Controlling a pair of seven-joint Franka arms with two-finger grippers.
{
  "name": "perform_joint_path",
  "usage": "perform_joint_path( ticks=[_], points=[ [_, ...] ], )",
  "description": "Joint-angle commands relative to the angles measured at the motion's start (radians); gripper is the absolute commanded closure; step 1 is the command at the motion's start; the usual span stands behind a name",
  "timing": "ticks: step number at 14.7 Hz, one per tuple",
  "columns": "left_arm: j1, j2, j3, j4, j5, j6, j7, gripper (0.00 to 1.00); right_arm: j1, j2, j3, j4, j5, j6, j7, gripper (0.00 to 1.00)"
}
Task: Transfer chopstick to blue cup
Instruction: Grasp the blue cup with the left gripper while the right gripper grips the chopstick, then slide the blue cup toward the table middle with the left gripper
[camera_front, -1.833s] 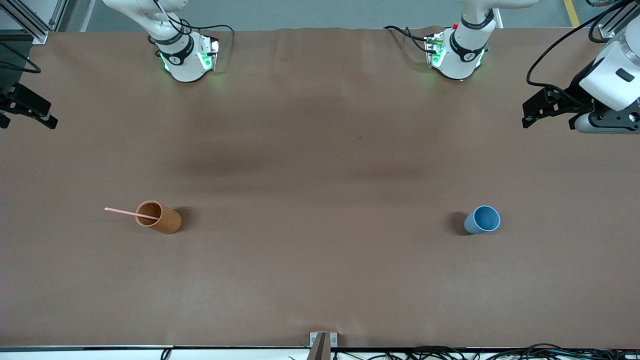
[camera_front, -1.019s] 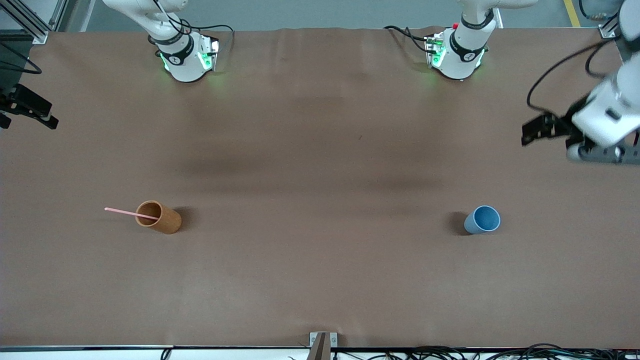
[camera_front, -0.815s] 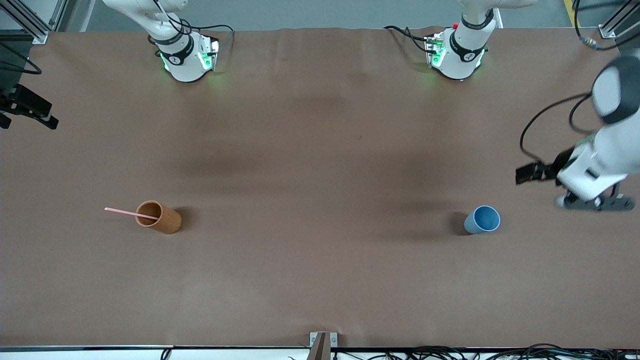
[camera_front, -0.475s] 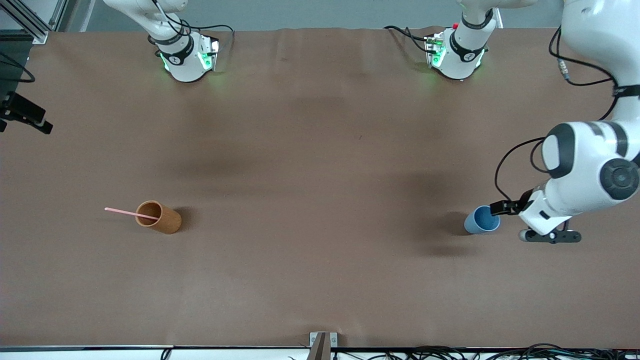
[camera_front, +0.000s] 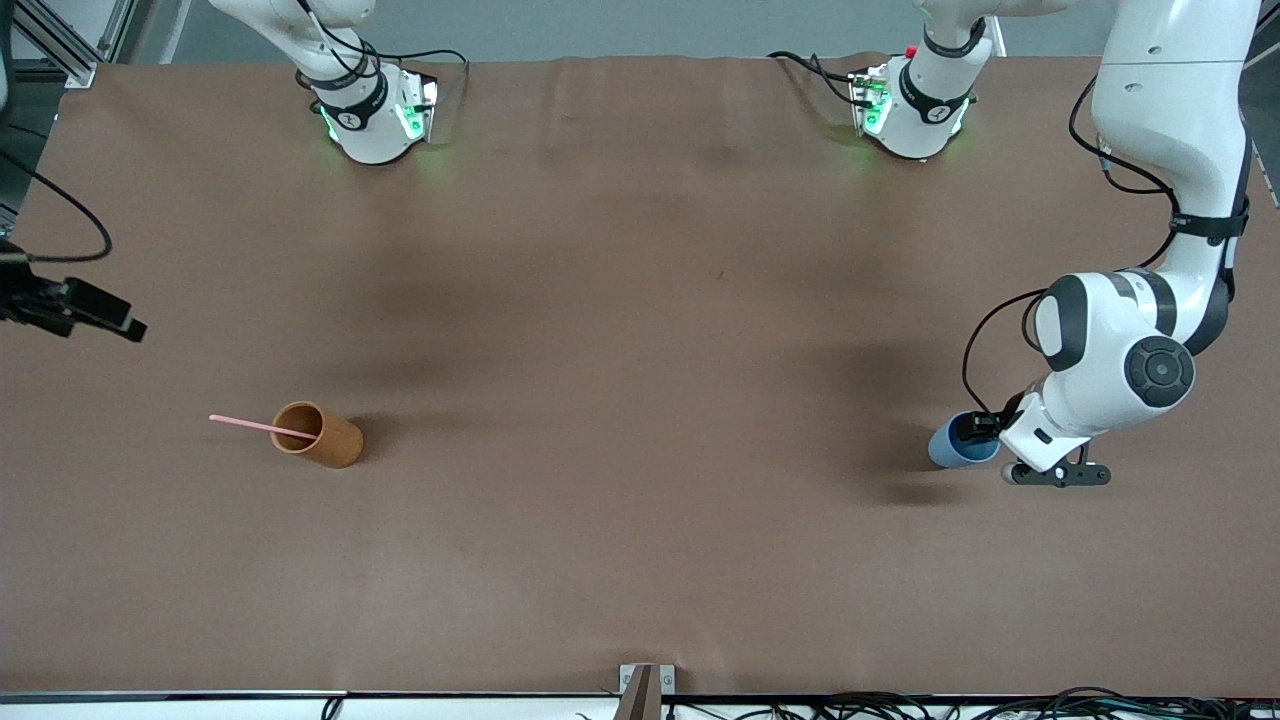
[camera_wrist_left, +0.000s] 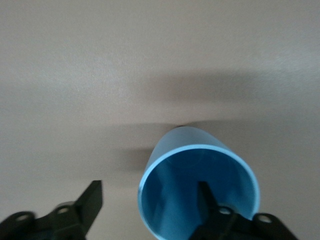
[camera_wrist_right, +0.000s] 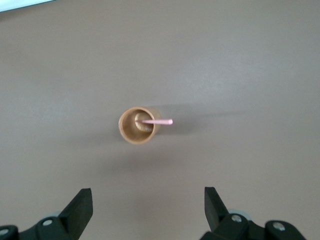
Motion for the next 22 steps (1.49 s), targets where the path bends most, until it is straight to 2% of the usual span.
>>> perform_joint_path(
  ticks=[1, 2, 6, 9, 12, 14, 17, 19, 22],
  points=[
    [0.004, 0.003, 0.001, -0.01, -0.003, 0.039, 0.068, 0.95, -0.013, 0.037, 0.008, -0.043, 0.06, 0.064, -0.019, 0.11],
    [0.002, 0.003, 0.001, -0.012, -0.004, 0.039, 0.087, 1.0, -0.017, 0.061, 0.008, -0.041, 0.064, 0.087, -0.019, 0.16],
    [0.01, -0.01, 0.001, -0.004, -0.003, 0.025, 0.093, 0.99, -0.028, 0.132, 0.01, -0.073, 0.067, 0.199, -0.027, 0.19],
    [-0.016, -0.091, -0.028, 0.002, -0.004, -0.042, 0.015, 0.99, -0.059, 0.193, 0.01, -0.079, 0.144, 0.222, -0.062, 0.25],
    [-0.024, -0.145, -0.167, 0.008, -0.003, -0.128, -0.236, 0.99, -0.088, 0.241, 0.008, -0.083, 0.225, 0.243, -0.142, 0.32],
    [-0.032, -0.15, -0.265, 0.011, -0.001, -0.139, -0.426, 0.99, -0.096, 0.255, 0.01, -0.083, 0.267, 0.243, -0.145, 0.42],
    [-0.079, -0.125, -0.373, 0.042, 0.037, -0.136, -0.708, 0.99, -0.1, 0.275, 0.008, -0.084, 0.314, 0.243, -0.145, 0.56],
    [-0.113, -0.067, -0.445, 0.077, 0.086, -0.112, -0.888, 0.99, -0.1, 0.284, 0.008, -0.084, 0.345, 0.243, -0.145, 0.63],
    [-0.194, 0.019, -0.461, 0.14, 0.158, -0.078, -1.074, 0.99, -0.099, 0.298, 0.008, -0.084, 0.371, 0.243, -0.145, 0.68]
  ],
)
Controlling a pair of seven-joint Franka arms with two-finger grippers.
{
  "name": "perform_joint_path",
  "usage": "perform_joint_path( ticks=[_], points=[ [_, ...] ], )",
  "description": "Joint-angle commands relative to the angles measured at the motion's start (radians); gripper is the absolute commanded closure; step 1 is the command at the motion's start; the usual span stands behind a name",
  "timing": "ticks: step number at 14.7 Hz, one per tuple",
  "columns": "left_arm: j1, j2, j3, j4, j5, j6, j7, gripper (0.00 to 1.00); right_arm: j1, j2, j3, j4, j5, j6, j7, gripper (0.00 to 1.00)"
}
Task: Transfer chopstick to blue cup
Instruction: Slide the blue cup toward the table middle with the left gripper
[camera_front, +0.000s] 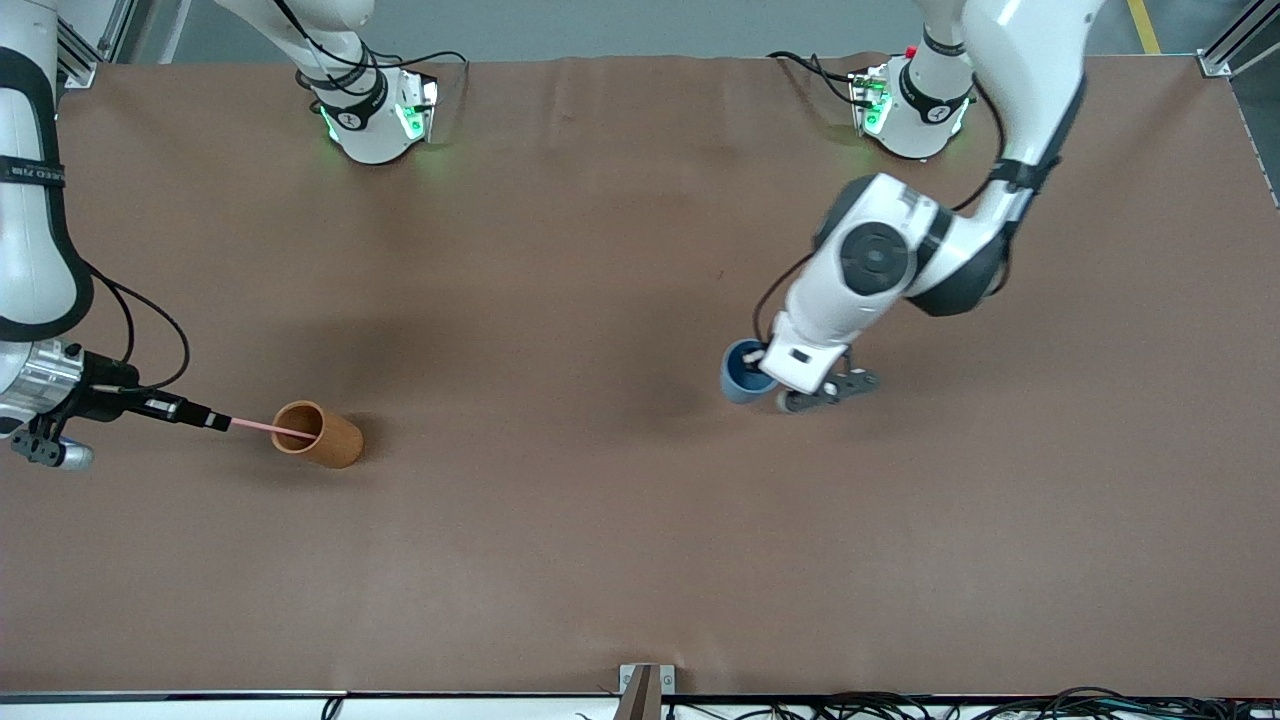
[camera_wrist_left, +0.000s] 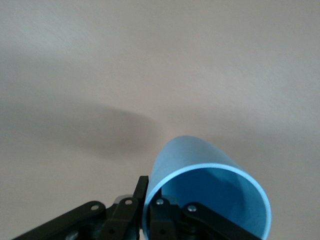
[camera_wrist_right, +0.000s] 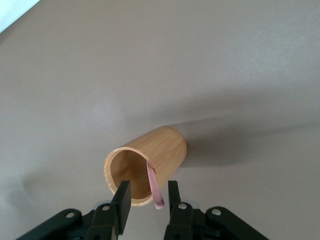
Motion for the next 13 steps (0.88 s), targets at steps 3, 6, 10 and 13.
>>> perform_joint_path(
  ticks=[3, 6, 10, 13],
  points=[
    [-0.08, 0.143, -0.008, 0.12, 0.131, 0.048, -0.214, 0.99, -0.011, 0.001, 0.008, -0.013, 0.035, -0.003, -0.016, 0.73],
    [-0.081, 0.172, -0.035, 0.114, 0.176, 0.099, -0.289, 0.99, -0.011, 0.001, 0.008, -0.013, 0.035, -0.012, -0.015, 0.78],
    [-0.103, 0.212, -0.036, 0.119, 0.221, 0.151, -0.347, 0.99, -0.013, 0.001, 0.008, -0.012, 0.036, -0.034, -0.012, 0.81],
    [-0.106, 0.231, -0.036, 0.117, 0.246, 0.177, -0.375, 0.97, -0.014, 0.001, 0.008, -0.009, 0.036, -0.026, -0.012, 0.85]
  ],
)
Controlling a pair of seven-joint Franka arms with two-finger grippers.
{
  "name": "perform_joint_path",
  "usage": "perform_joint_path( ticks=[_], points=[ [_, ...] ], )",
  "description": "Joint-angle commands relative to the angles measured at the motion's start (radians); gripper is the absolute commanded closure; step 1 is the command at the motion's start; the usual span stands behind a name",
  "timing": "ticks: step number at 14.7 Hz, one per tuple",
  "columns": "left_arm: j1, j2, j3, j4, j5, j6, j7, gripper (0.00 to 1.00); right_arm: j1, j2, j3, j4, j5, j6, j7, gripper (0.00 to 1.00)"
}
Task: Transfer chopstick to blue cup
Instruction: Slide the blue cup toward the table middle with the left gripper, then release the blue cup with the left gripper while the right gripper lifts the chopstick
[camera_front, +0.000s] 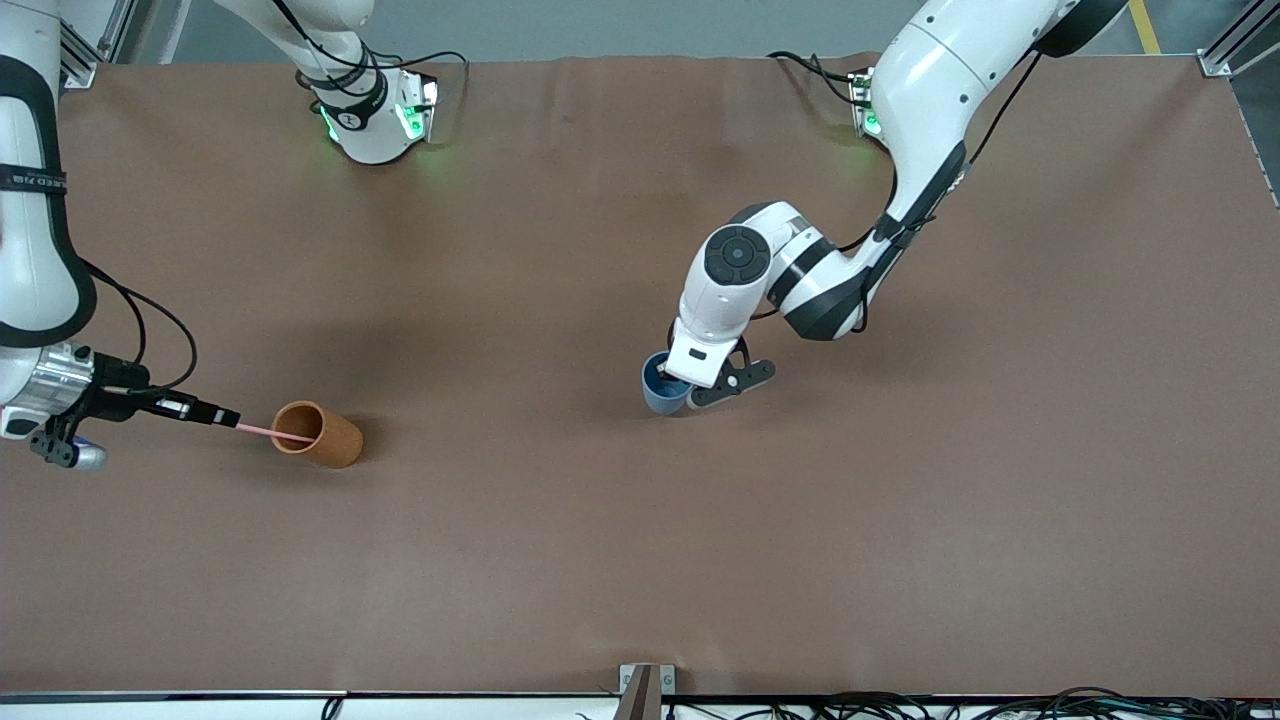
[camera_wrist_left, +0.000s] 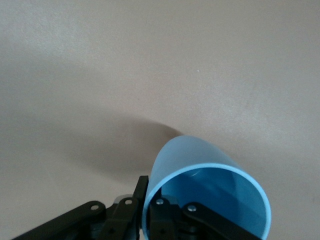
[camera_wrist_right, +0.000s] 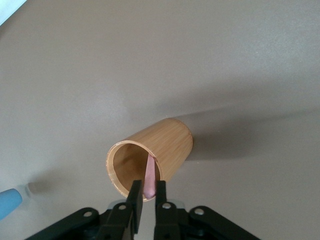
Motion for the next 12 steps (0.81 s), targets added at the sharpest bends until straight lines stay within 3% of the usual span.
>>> perform_joint_path(
  ticks=[1, 3, 4, 5, 6, 9, 12],
  points=[
    [-0.007, 0.033, -0.006, 0.025, 0.029, 0.023, -0.035, 0.97, -0.015, -0.007, 0.008, -0.008, 0.023, 0.005, -0.012, 0.85],
    [-0.006, 0.041, -0.007, 0.026, 0.035, 0.023, -0.041, 0.89, -0.015, -0.007, 0.008, -0.006, 0.023, 0.006, -0.012, 0.85],
    [-0.004, 0.041, -0.007, 0.026, 0.035, 0.023, -0.041, 0.75, -0.015, -0.007, 0.008, -0.006, 0.023, 0.006, -0.012, 0.85],
    [-0.004, 0.04, -0.007, 0.026, 0.035, 0.023, -0.035, 0.45, -0.015, -0.007, 0.008, -0.005, 0.024, 0.008, -0.012, 0.85],
    [-0.004, 0.031, -0.007, 0.026, 0.035, 0.02, -0.037, 0.0, -0.015, -0.007, 0.008, -0.005, 0.028, 0.009, -0.012, 0.85],
    [0.017, -0.047, -0.004, 0.026, 0.037, -0.067, -0.006, 0.0, -0.015, -0.007, 0.008, -0.003, 0.041, 0.01, -0.012, 0.9],
    [0.051, -0.204, 0.019, 0.019, 0.001, -0.202, 0.159, 0.0, -0.014, -0.008, 0.007, 0.005, 0.041, 0.008, -0.006, 0.97]
  ],
)
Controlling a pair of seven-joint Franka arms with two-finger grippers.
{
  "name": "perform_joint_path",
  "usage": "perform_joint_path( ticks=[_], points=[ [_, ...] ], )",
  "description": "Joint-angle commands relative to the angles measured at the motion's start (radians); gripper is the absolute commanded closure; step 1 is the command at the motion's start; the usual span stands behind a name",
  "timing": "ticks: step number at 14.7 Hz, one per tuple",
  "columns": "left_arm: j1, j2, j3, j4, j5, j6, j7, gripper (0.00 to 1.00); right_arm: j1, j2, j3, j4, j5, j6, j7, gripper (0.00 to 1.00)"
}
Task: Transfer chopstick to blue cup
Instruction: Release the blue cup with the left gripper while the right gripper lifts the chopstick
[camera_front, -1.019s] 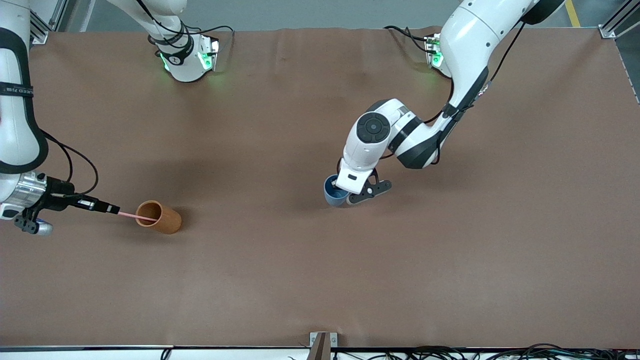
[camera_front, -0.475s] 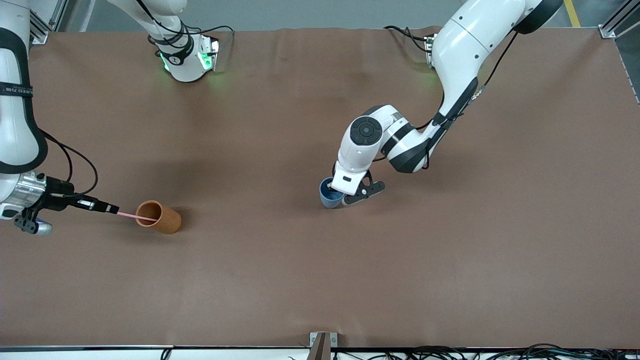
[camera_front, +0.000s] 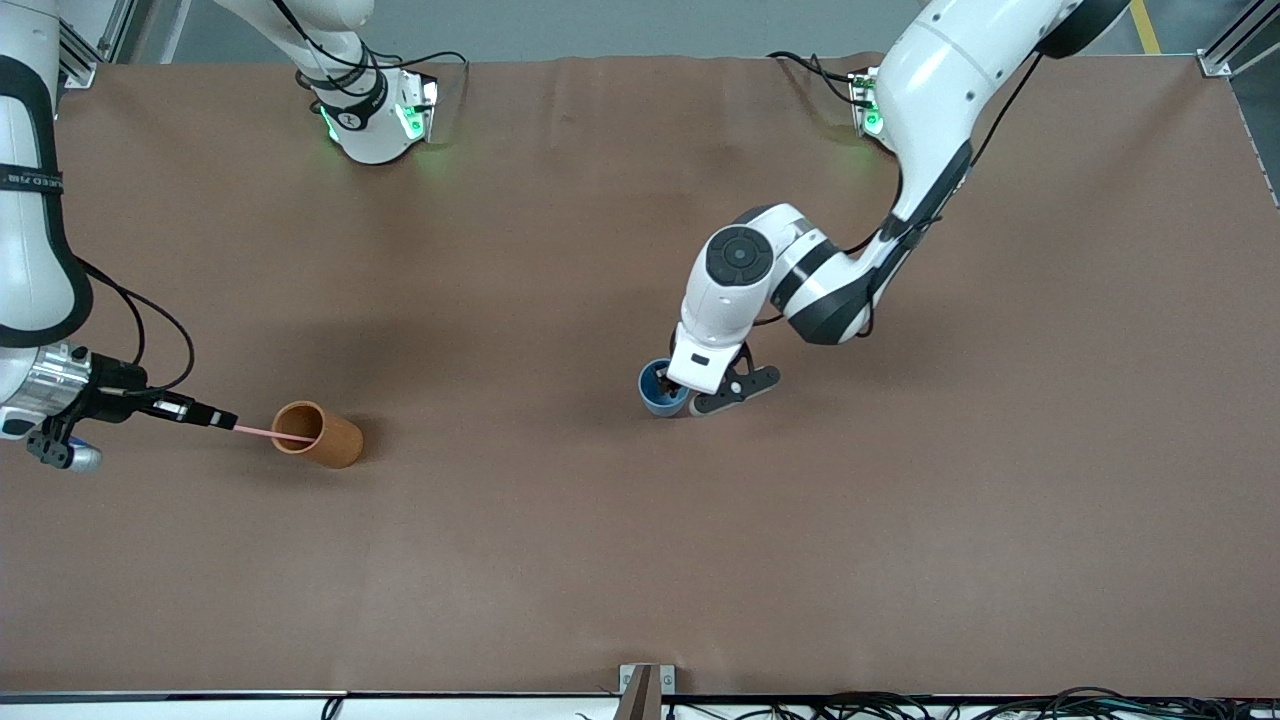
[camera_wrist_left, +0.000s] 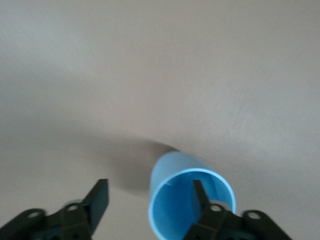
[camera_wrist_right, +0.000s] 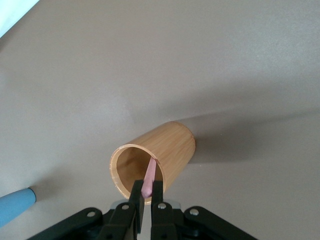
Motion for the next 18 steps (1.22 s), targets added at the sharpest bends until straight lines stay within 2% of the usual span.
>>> perform_joint_path(
  ticks=[1, 4, 7, 9, 12, 14, 16, 18],
  points=[
    [0.042, -0.18, 0.027, -0.03, -0.062, -0.153, 0.161, 0.0, -0.011, -0.013, 0.007, 0.003, 0.024, -0.006, -0.004, 0.97],
    [0.039, -0.313, 0.171, -0.03, -0.249, -0.276, 0.454, 0.0, -0.014, -0.063, 0.007, 0.008, 0.021, -0.032, 0.001, 0.97],
    [0.045, -0.437, 0.3, -0.023, -0.334, -0.399, 0.708, 0.0, -0.014, -0.141, 0.006, 0.061, -0.002, -0.147, 0.06, 0.97],
    [0.047, -0.51, 0.382, -0.013, -0.378, -0.486, 0.872, 0.0, -0.006, -0.18, 0.012, 0.156, -0.106, -0.261, 0.117, 0.97],
    [0.111, -0.541, 0.4, 0.072, -0.384, -0.657, 1.048, 0.0, 0.038, -0.203, 0.032, 0.267, -0.184, -0.362, 0.223, 0.97],
    [0.119, -0.547, 0.421, 0.135, -0.378, -0.799, 1.159, 0.0, 0.131, -0.218, 0.032, 0.316, -0.276, -0.372, 0.292, 0.97],
    [0.123, -0.577, 0.433, 0.128, -0.377, -0.812, 1.188, 0.0, 0.237, -0.235, 0.033, 0.33, -0.333, -0.367, 0.431, 0.97],
    [0.134, -0.581, 0.443, 0.125, -0.371, -0.806, 1.202, 0.0, 0.338, -0.237, 0.033, 0.345, -0.344, -0.361, 0.555, 0.97]
  ],
)
